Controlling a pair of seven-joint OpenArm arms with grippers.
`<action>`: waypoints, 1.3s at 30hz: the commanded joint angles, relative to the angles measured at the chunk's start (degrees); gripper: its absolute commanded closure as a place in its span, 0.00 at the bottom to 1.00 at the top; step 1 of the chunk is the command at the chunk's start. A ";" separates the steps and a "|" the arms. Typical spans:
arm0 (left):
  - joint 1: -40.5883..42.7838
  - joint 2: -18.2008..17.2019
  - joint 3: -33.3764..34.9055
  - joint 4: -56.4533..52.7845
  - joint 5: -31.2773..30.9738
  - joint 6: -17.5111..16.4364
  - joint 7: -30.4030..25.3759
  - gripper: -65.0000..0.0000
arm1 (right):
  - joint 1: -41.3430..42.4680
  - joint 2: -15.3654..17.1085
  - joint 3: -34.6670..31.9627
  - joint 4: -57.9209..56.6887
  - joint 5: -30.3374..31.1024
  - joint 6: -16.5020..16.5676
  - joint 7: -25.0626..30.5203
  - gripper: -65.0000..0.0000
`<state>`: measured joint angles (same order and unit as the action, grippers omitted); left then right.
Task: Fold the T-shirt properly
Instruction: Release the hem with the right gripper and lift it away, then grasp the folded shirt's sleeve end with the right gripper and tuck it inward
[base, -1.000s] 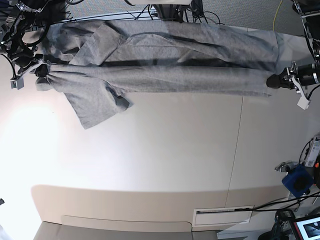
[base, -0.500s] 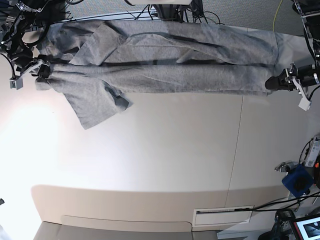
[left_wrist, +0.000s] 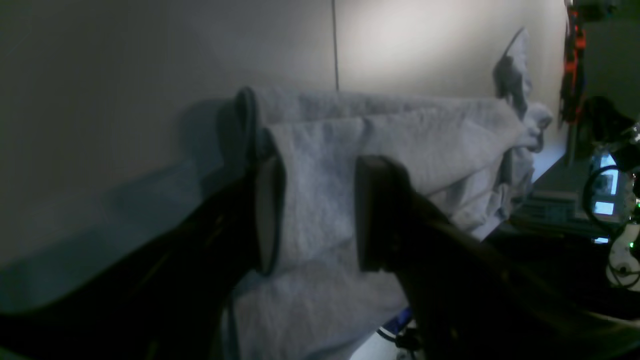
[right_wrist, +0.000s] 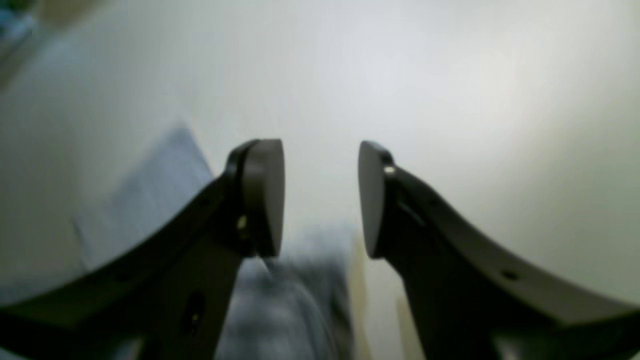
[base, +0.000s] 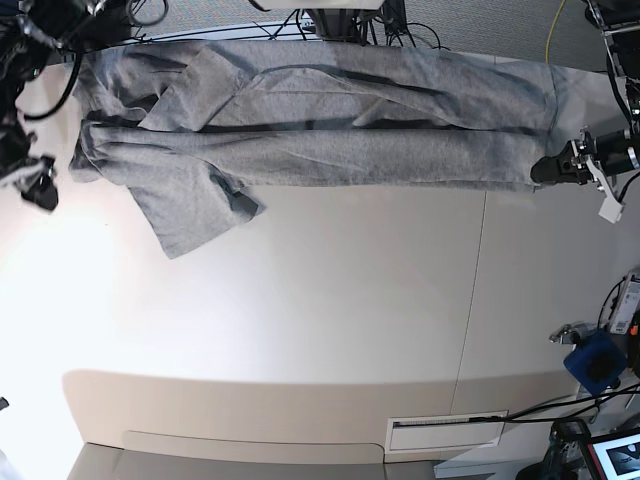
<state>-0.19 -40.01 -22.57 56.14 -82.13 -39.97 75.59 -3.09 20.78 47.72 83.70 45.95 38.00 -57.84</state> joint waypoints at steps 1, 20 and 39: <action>-0.66 -1.73 -0.50 0.74 -1.53 -0.03 -0.66 0.60 | 2.25 0.68 -0.57 1.05 0.15 0.37 1.53 0.62; -0.76 -1.11 -0.50 0.72 -1.49 -0.03 -0.63 0.60 | 17.86 -3.61 -39.04 -26.86 -28.61 -10.03 16.85 0.41; -0.76 -1.11 -0.50 0.72 -1.49 -0.03 -0.63 0.60 | 17.18 -4.74 -36.00 -23.69 -14.19 -2.82 1.92 1.00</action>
<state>-0.21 -39.42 -22.57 56.14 -82.13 -39.97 75.40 13.91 15.18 11.68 59.90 34.48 36.01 -53.21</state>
